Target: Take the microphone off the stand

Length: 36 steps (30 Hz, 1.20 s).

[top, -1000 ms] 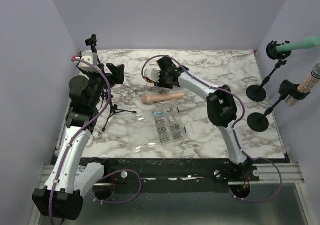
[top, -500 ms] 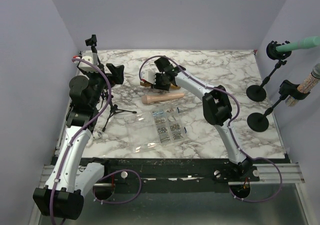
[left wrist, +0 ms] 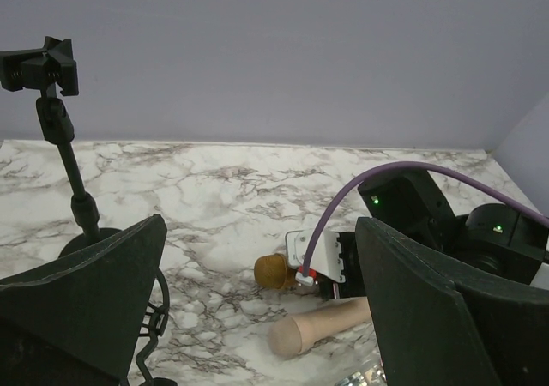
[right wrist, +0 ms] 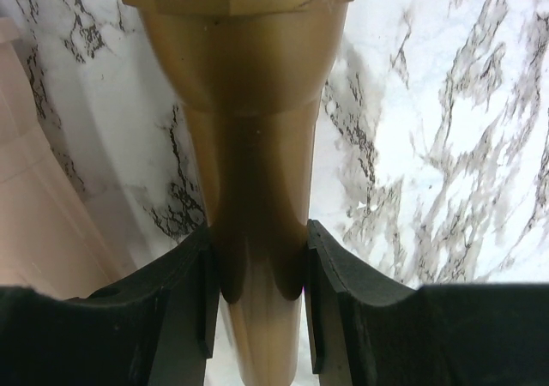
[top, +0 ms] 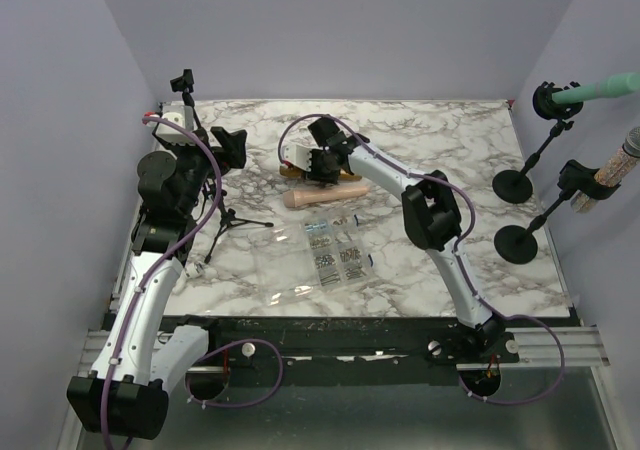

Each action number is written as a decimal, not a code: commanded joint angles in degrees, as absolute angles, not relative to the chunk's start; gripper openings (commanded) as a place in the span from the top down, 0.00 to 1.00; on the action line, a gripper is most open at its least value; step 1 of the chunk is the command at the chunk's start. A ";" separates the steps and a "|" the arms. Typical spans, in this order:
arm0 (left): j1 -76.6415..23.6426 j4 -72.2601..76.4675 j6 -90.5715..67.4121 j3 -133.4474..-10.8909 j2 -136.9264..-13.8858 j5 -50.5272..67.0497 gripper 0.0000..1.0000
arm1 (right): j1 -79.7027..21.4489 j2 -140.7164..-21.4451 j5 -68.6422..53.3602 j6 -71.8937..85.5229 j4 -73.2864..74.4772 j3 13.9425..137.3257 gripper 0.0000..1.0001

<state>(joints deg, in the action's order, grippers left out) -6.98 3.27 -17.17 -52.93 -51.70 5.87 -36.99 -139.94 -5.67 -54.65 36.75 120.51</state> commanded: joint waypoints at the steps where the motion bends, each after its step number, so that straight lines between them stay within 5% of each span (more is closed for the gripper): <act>1: -6.54 3.58 -17.31 -52.33 -51.27 6.60 0.06 | -36.66 -142.93 -7.46 -54.32 37.34 121.58 0.84; 36: -6.34 3.61 -17.75 -52.12 -51.25 6.68 0.07 | -36.74 -144.05 -9.53 -53.20 40.70 123.44 0.49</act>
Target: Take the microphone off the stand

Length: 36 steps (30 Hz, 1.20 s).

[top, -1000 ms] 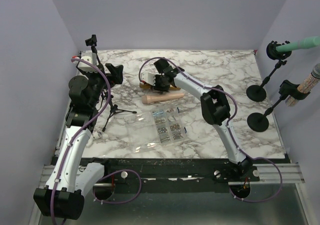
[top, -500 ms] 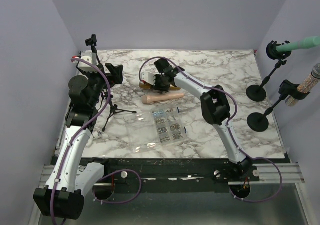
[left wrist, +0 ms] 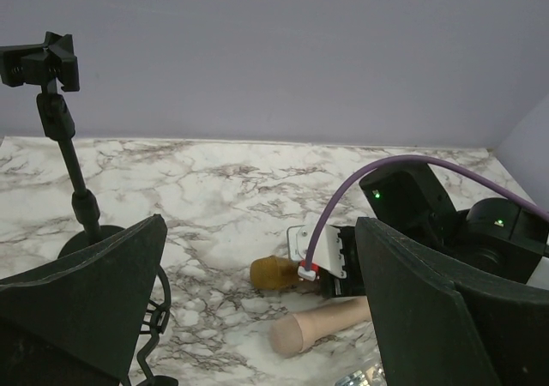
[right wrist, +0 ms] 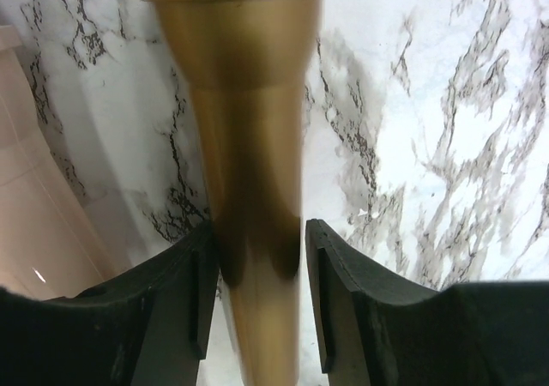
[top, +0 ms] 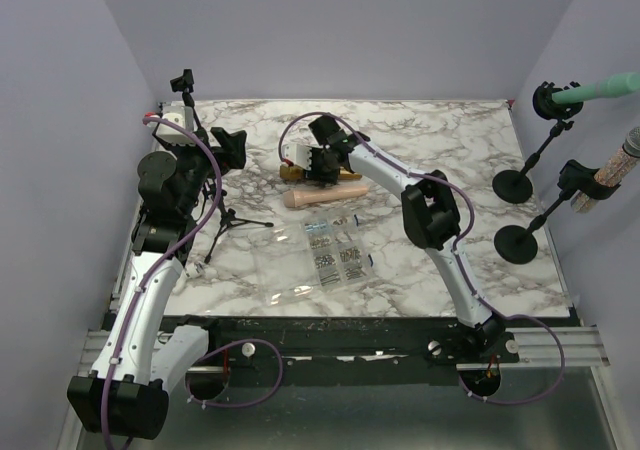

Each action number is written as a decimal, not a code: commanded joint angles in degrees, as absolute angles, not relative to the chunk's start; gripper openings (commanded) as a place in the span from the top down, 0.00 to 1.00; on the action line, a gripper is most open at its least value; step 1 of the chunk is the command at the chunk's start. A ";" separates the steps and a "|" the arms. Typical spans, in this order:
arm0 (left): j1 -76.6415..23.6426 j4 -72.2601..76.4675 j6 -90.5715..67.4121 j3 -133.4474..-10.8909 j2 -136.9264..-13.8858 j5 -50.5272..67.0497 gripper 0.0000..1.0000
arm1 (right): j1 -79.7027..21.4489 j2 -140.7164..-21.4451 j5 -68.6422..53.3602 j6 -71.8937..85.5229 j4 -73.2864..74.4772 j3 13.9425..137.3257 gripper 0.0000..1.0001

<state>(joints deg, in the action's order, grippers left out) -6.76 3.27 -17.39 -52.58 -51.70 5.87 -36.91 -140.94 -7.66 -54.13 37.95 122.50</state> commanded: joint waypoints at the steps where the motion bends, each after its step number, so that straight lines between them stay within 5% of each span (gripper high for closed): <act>1: -6.33 3.61 -17.75 -52.12 -51.26 6.68 0.07 | -36.72 -144.10 -9.62 -53.11 40.85 123.55 0.47; 32: -5.72 4.04 -18.17 -51.95 -51.42 7.60 0.07 | -36.74 -129.42 -10.71 -44.12 40.15 124.08 0.34; 34: -5.50 4.29 -18.43 -51.85 -51.53 8.01 0.06 | -36.73 -125.86 -10.11 -42.15 38.60 120.68 0.01; 36: -5.08 4.45 -18.86 -51.86 -51.75 8.80 0.06 | -36.74 -121.62 -9.54 -39.35 36.17 115.43 0.00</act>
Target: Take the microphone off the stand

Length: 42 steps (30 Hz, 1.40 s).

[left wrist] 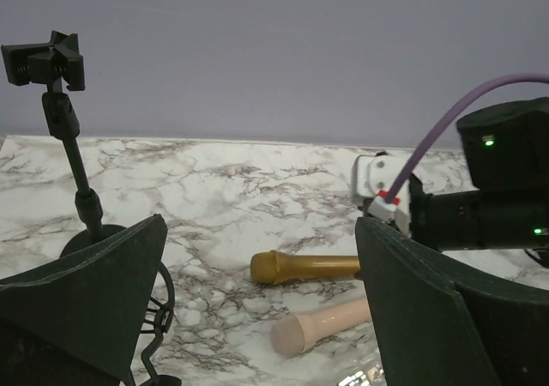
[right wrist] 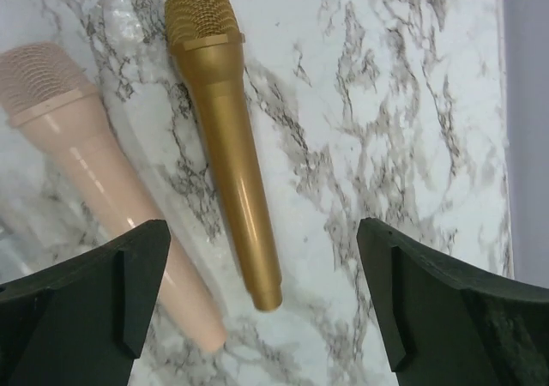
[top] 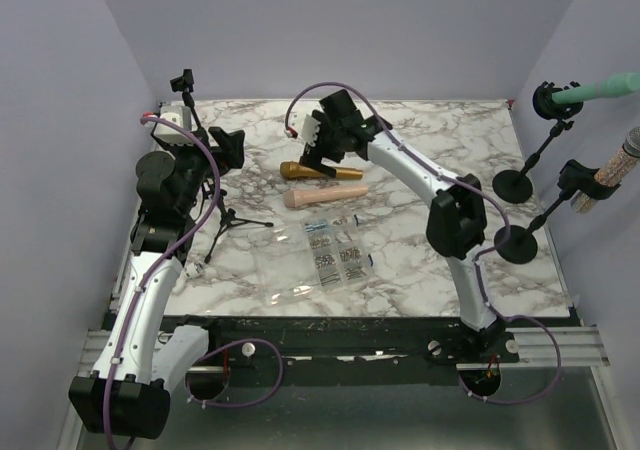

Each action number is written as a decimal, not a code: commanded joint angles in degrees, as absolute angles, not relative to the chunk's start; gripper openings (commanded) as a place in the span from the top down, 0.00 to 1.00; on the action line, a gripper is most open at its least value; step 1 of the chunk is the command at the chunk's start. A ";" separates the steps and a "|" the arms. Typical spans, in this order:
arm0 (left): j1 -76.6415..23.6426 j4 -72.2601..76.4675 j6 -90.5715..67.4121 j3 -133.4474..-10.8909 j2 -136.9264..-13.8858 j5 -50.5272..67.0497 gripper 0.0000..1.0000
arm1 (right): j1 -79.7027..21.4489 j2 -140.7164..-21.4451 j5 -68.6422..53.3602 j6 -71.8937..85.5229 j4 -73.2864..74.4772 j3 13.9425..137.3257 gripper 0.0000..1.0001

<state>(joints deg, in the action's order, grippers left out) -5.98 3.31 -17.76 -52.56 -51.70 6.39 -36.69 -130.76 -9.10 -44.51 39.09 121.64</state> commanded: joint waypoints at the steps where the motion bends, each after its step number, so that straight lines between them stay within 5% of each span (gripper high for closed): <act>1: -4.82 4.45 -19.34 -51.90 -51.81 9.31 0.06 | -36.74 -118.99 -9.52 -38.04 34.46 112.56 0.00; 13: -0.51 6.95 -30.86 -52.58 -56.39 16.61 0.04 | -36.72 -86.58 7.19 4.73 -3.37 66.48 0.00; 17: 1.14 9.60 -31.91 -51.69 -57.46 12.87 0.02 | -36.73 -83.50 10.00 11.48 10.22 67.46 0.00; 29: 10.90 14.32 -50.80 -53.22 -61.91 26.14 0.02 | -36.72 -62.06 7.46 8.87 -2.46 49.19 0.00; 42: 19.16 0.09 -62.02 -73.05 -78.39 27.56 0.06 | -36.74 -58.77 7.89 9.78 -7.93 43.78 0.00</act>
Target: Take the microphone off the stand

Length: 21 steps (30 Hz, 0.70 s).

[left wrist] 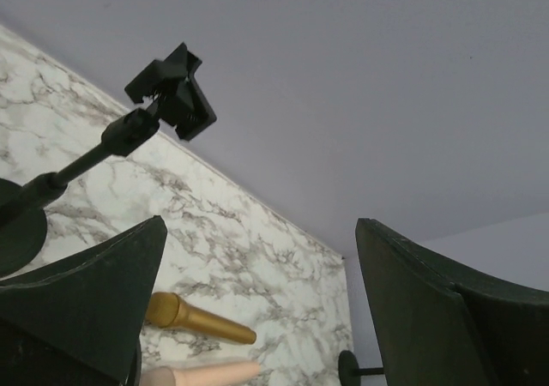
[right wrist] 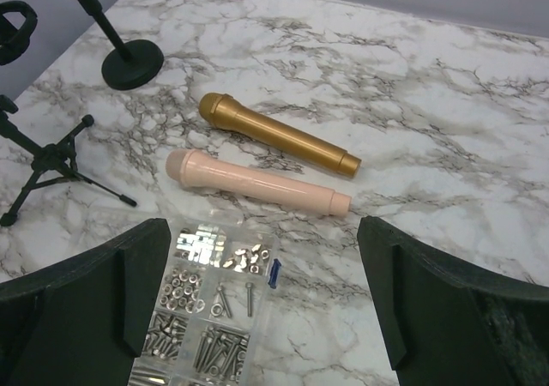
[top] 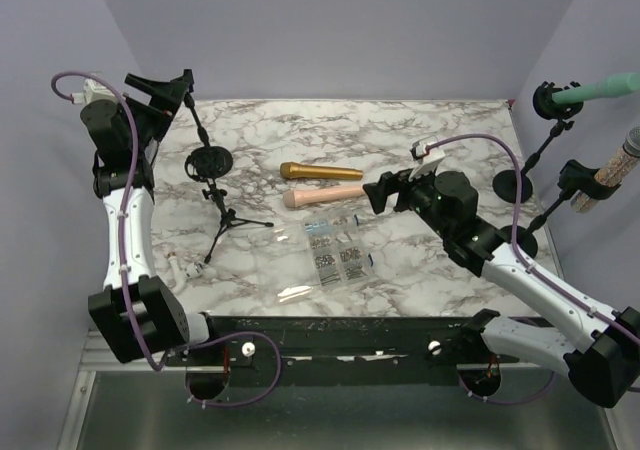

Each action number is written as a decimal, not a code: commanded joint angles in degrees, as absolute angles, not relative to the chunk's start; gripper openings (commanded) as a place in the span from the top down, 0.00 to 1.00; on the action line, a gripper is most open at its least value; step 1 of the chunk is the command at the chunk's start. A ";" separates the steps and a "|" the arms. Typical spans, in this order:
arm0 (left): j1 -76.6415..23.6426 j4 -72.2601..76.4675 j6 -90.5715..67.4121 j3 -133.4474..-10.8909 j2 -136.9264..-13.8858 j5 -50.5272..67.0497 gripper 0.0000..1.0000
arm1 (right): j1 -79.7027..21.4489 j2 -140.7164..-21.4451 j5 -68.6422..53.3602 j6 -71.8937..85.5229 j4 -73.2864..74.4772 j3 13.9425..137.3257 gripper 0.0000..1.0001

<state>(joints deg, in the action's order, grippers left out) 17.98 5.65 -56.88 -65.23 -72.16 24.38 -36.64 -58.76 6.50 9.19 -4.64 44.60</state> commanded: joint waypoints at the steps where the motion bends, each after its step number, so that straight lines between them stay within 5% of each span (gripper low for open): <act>1: 19.21 0.10 -62.56 -74.51 -79.83 27.71 0.08 | -36.73 -59.04 8.10 9.89 -8.00 43.70 0.00; 21: 19.02 -15.07 -73.04 -91.48 -97.03 24.89 0.35 | -36.72 -63.23 9.66 9.43 -8.35 44.30 0.00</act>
